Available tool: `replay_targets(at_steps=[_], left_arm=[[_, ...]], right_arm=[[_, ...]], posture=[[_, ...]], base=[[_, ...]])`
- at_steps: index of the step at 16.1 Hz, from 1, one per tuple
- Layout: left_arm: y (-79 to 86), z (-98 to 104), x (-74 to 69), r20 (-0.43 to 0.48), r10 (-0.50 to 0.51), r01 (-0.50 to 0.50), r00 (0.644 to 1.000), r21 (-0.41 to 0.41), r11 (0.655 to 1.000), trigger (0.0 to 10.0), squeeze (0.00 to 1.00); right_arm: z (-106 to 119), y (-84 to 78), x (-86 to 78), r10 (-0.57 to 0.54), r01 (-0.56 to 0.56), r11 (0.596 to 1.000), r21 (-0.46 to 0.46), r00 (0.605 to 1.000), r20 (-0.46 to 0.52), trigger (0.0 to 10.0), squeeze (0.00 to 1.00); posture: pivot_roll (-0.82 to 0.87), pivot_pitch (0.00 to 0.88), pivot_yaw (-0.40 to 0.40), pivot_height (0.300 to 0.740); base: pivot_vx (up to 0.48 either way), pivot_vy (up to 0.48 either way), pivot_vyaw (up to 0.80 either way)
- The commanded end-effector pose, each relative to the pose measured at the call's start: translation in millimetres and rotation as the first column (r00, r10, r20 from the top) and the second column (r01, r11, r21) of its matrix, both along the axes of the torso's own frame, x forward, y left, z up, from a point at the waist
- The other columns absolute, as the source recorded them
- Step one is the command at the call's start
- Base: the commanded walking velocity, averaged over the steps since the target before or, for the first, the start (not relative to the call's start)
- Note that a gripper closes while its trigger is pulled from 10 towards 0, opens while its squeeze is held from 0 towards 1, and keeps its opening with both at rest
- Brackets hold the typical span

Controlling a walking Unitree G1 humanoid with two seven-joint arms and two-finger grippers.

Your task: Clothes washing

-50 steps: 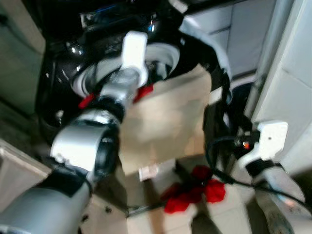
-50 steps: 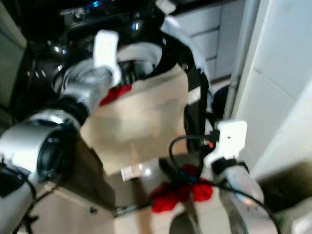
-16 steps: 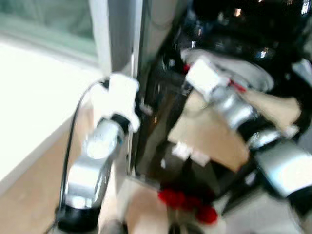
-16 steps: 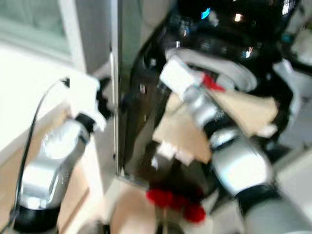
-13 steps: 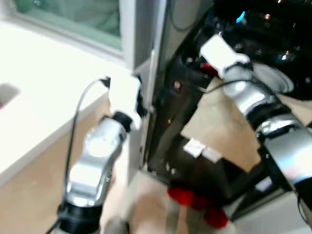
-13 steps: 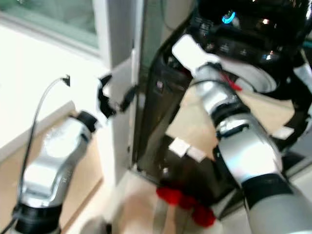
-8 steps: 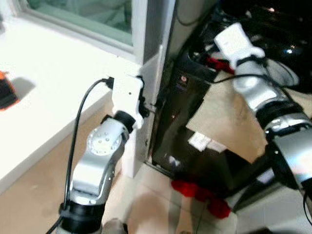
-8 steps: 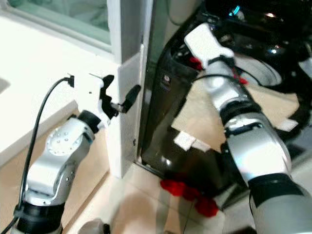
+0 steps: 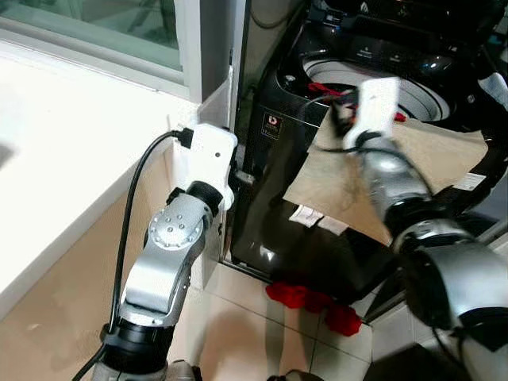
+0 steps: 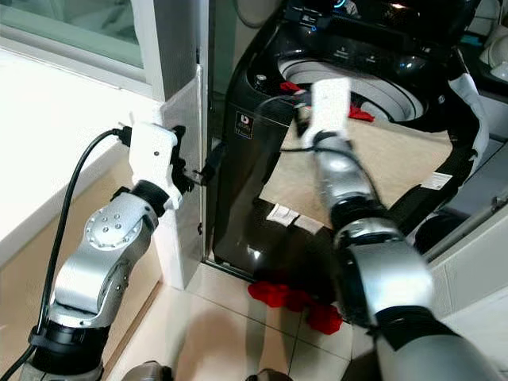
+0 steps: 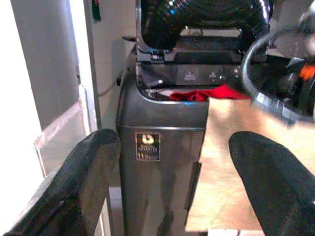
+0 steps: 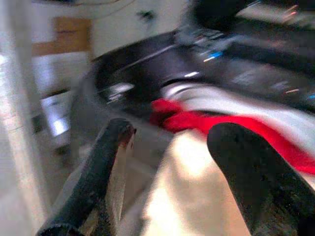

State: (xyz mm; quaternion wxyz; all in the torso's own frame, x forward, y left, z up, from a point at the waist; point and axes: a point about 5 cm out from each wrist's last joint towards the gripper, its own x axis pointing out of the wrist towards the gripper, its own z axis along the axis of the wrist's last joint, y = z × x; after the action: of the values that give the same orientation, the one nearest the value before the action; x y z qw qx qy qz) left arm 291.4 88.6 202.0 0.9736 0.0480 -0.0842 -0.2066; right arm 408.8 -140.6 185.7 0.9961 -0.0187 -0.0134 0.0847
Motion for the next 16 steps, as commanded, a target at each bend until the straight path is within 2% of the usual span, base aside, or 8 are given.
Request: replay_targets(at_steps=[1, 3, 6, 11, 12, 13, 14, 16], left_arm=[[-3.9, 2, 0.9, 0.014, -0.004, 0.003, 1.0, 0.01, 1.0, 10.0, 0.0], [0.6, -1, 0.7, 0.018, 0.022, -0.023, 1.0, 0.025, 0.999, 10.0, 0.0], [2.2, 2, -2.1, 0.045, 0.018, -0.018, 0.999, -0.007, 1.0, 10.0, 0.0], [1.7, 1, -3.2, 0.064, 0.017, -0.018, 0.998, 0.021, 1.0, 10.0, 0.0], [-1.4, 0, -4.4, 0.065, 0.003, -0.006, 0.998, 0.044, 0.999, 10.0, 0.0], [-4.2, 0, -5.5, 0.076, 0.0, -0.006, 0.997, 0.079, 0.997, 10.0, 0.0], [-6.5, -1, -5.7, 0.086, -0.004, -0.005, 0.996, 0.105, 0.994, 10.0, 0.0], [-7.1, -1, -4.8, 0.08, -0.019, 0.012, 0.997, 0.089, 0.996, 10.0, 0.0]], right_arm=[[-4, 3.0, -0.6, 0.049, -0.048, 0.998, 0.044, 0.998, -0.041, 10.0, 0.25], [-2, 13.5, -0.5, 0.099, -0.096, 0.993, 0.07, 0.994, -0.036, 10.0, 0.26], [-7, 17.2, -0.9, 0.06, -0.058, 0.997, 0.044, 0.997, -0.054, 10.0, 0.25], [-3, 24.0, 0.0, 0.07, -0.07, 0.997, -0.01, 0.997, -0.045, 10.0, 0.24], [-1, 24.6, 0.1, 0.078, -0.078, 0.997, 0.001, 0.997, -0.025, 10.0, 0.27], [0, 26.0, -0.2, 0.092, -0.092, 0.996, 0.002, 0.996, -0.013, 10.0, 0.37], [1, 27.9, -0.2, 0.097, -0.097, 0.995, -0.015, 0.995, -0.011, 10.0, 0.52], [3, 28.1, 0.0, 0.101, -0.101, 0.994, -0.031, 0.995, 0.005, 10.0, 0.57]], posture=[[0.01, 0.0, -0.109, 0.74], [0.04, 0.0, -0.126, 0.74], [0.06, 0.0, -0.135, 0.74], [0.07, 0.0, -0.143, 0.74], [0.07, 0.0, -0.143, 0.74], [0.07, 0.0, -0.143, 0.74], [0.07, 0.0, -0.139, 0.74], [0.06, 0.0, -0.134, 0.74]], base=[[0.0, 0.0, 0.0], [0.0, 0.0, 0.0], [0.0, 0.0, 0.0], [0.457, 0.0, 0.0], [0.472, 0.0, 0.0], [0.446, 0.0, 0.62], [0.382, -0.289, 0.61], [0.354, -0.321, 0.56]])
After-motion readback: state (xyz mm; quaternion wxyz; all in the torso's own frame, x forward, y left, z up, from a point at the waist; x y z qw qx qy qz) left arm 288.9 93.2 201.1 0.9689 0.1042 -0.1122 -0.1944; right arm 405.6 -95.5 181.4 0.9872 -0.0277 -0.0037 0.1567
